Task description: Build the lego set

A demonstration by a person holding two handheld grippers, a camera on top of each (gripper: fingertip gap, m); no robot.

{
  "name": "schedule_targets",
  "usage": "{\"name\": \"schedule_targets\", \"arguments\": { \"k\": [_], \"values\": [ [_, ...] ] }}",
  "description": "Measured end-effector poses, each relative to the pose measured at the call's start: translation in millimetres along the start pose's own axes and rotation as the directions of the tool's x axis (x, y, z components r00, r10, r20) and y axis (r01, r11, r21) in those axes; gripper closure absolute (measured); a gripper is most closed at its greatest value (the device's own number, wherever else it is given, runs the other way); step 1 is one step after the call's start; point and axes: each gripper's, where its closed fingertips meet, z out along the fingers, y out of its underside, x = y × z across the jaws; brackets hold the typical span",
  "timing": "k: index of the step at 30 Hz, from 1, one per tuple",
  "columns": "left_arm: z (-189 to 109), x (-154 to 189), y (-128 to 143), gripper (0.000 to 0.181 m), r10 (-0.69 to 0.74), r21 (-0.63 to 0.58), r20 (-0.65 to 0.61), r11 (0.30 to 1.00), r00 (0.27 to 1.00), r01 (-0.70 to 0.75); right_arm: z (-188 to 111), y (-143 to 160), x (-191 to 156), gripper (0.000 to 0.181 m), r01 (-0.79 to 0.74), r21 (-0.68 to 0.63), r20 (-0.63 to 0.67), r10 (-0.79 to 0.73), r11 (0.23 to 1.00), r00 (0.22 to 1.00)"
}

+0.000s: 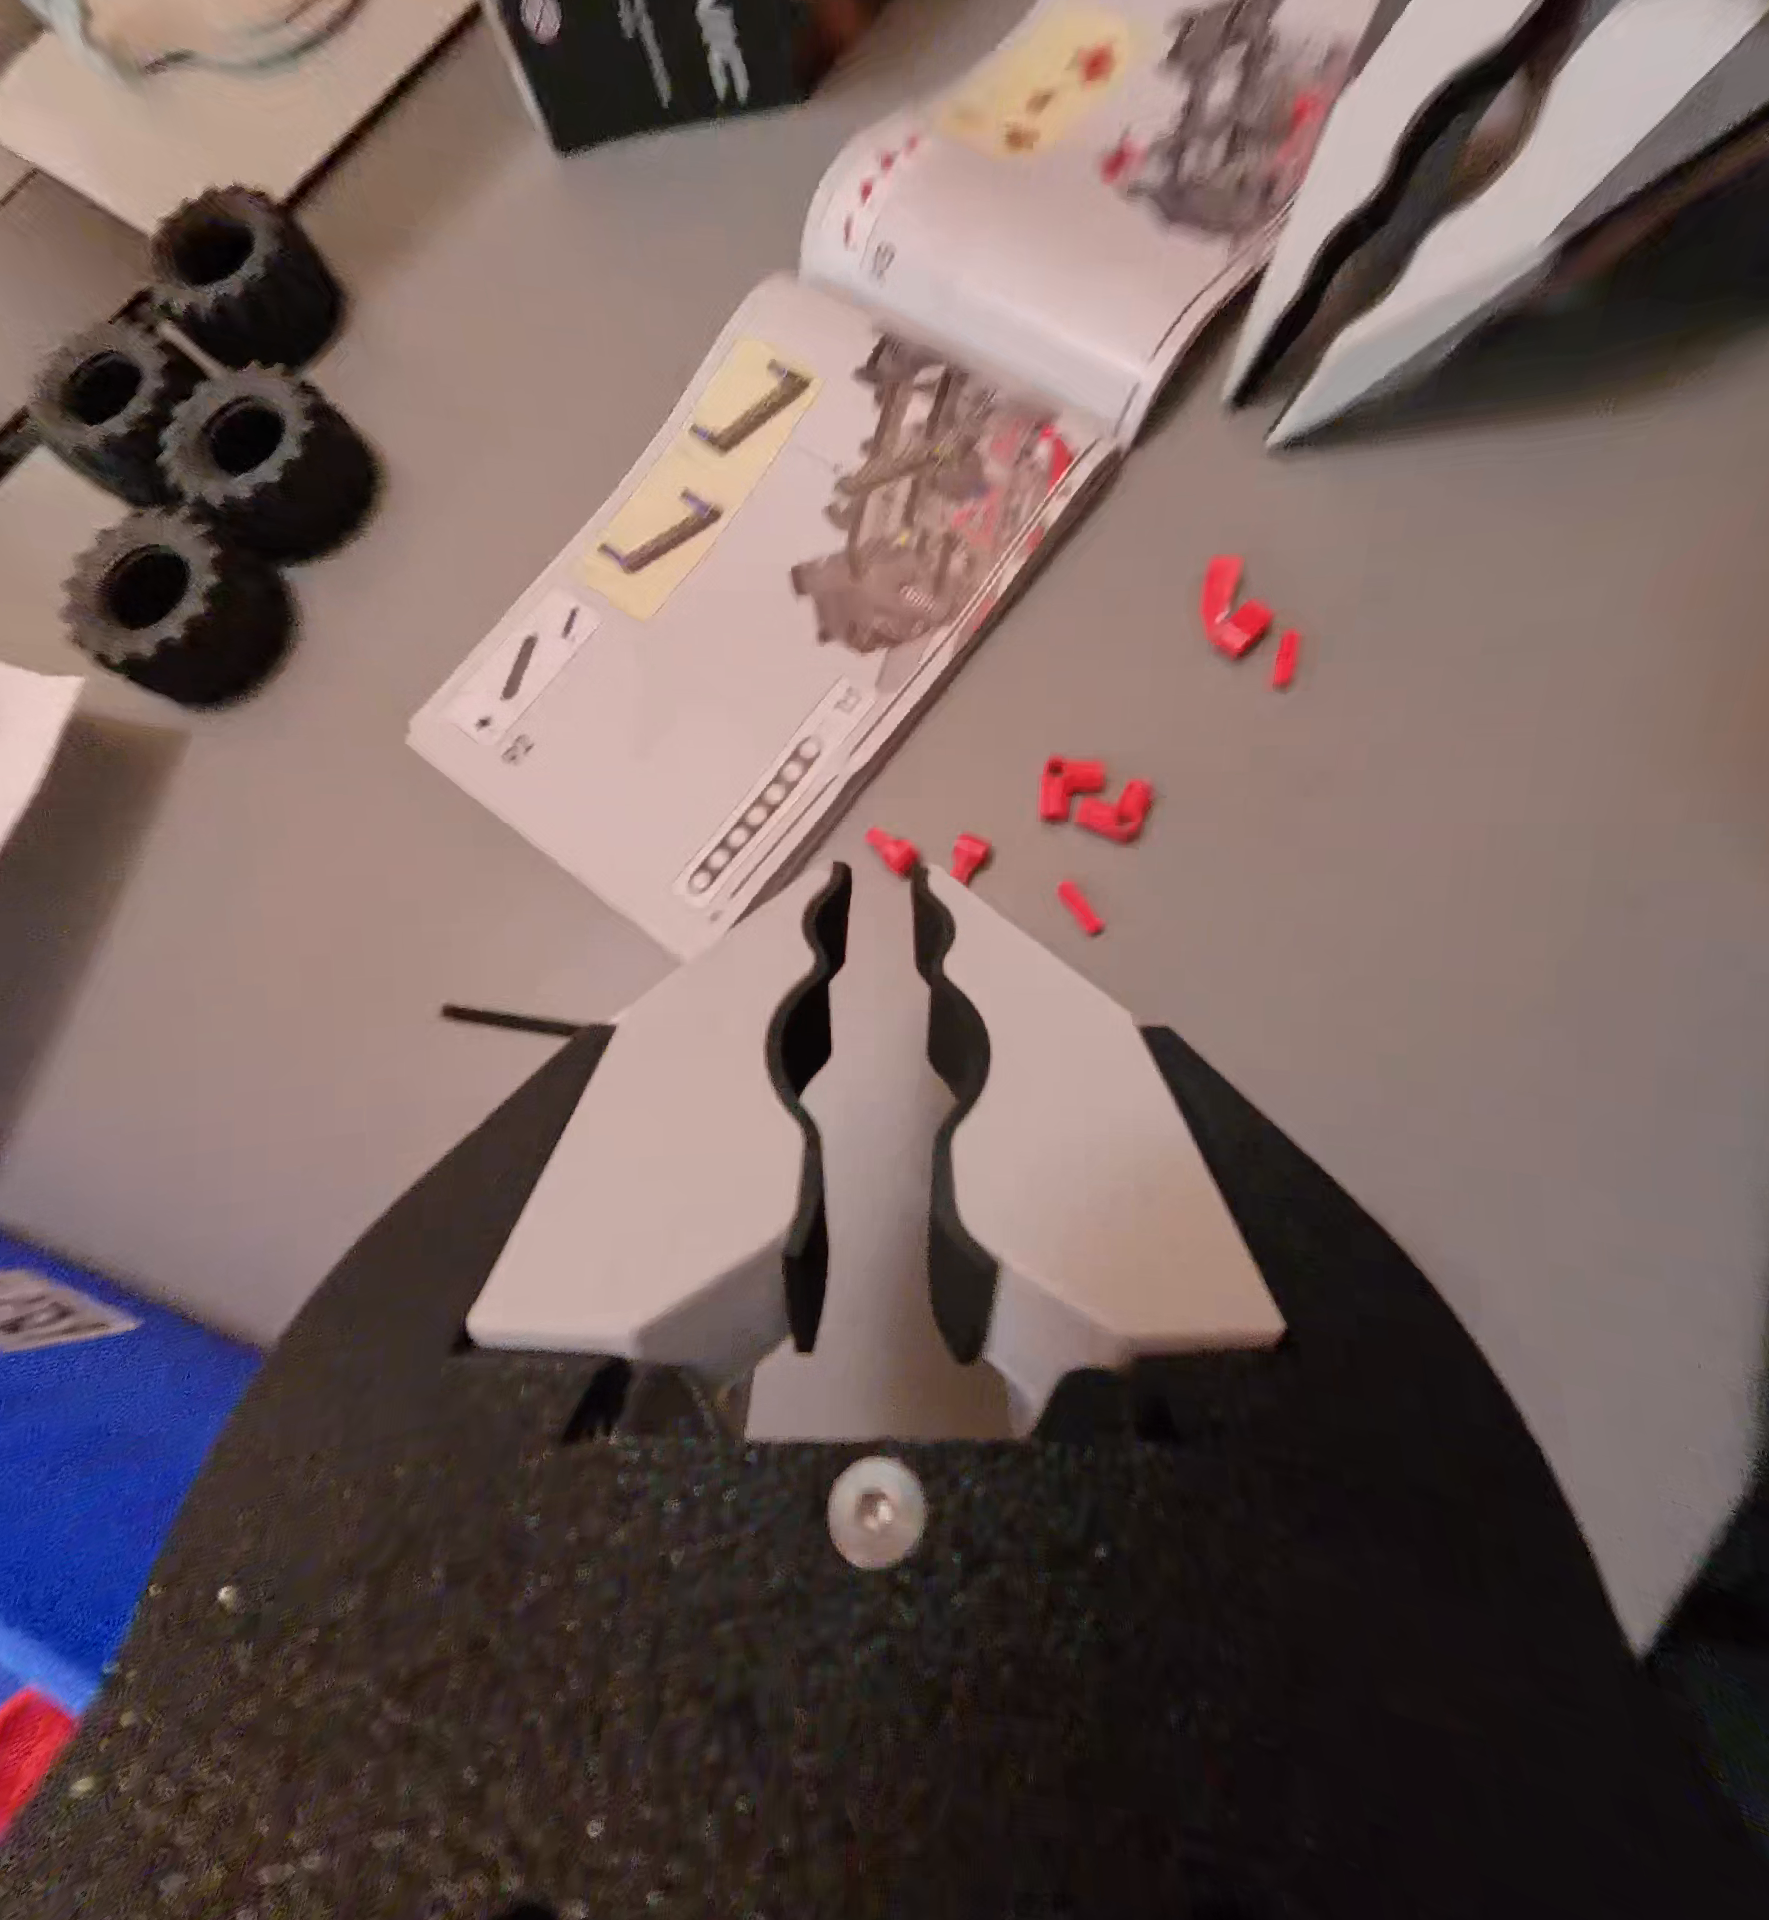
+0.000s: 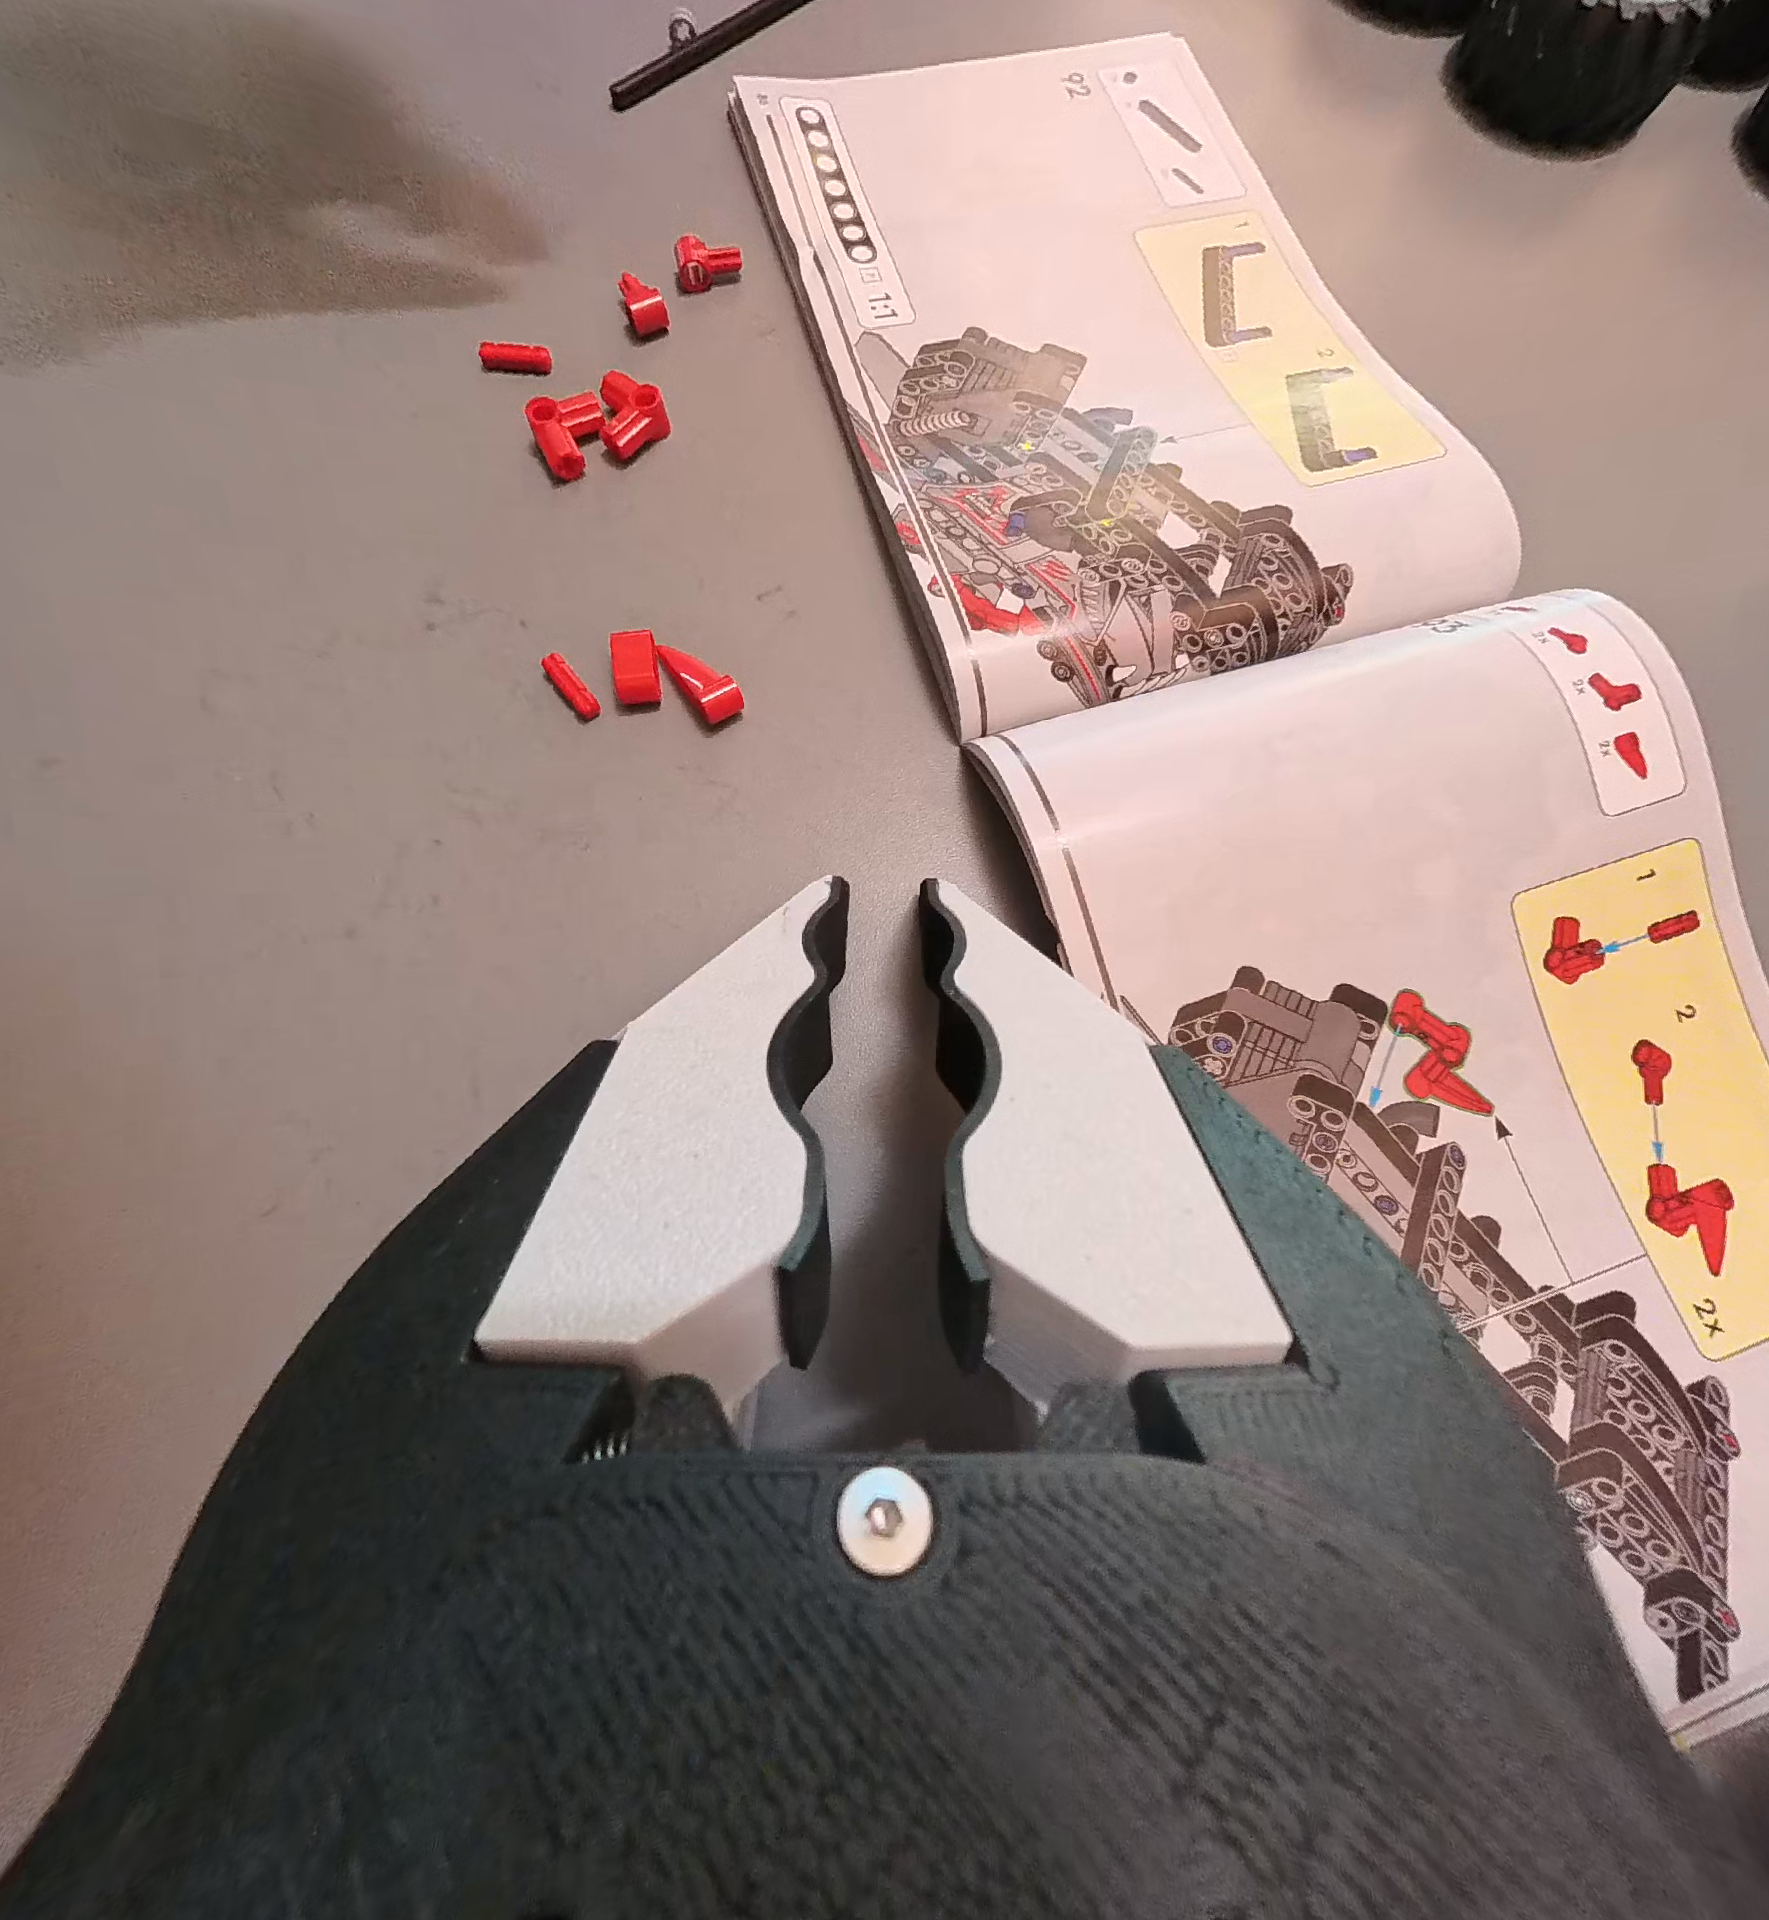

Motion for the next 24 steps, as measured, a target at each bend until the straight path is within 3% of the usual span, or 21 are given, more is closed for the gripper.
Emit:
{"name": "schedule_targets", "arguments": {
  "k": [1, 3, 10, 17, 24],
  "values": [
    [1.3, -3.7, 5.5, 0.173, 0.030, -0.026, 0.039, 0.999, 0.999, -0.029, 0.0, 0.0, 0.1, 0.168, 0.000, 0.000, 0.000, 0.000, 1.000, 1.000],
    [-2.4, -10.3, 9.9, 0.174, 0.056, -0.043, 0.076, 0.998, 0.996, -0.053, -0.1, 0.0, -0.1, 0.169, 0.007, 0.000, -0.005, -0.007, 1.000, 1.000],
    [-33.4, -40.8, 8.1, 0.175, -0.048, 0.072, 0.152, 0.997, 0.987, 0.038, 0.1, -0.9, -6.1, 0.162, 0.036, 0.003, 0.029, -0.036, 0.999, 0.999],
    [-25.9, -34.4, 23.3, 0.175, -0.047, 0.051, 0.132, 0.998, 0.990, 0.040, 18.4, -21.0, -36.4, 0.145, 0.174, 0.038, 0.122, -0.177, 0.984, 0.977],
    [-22.4, -28.1, 27.5, 0.175, -0.039, 0.060, 0.110, 0.998, 0.993, 0.032, 29.6, -32.6, -44.4, 0.154, 0.216, 0.054, 0.115, -0.221, 0.975, 0.969]
  ]
}}
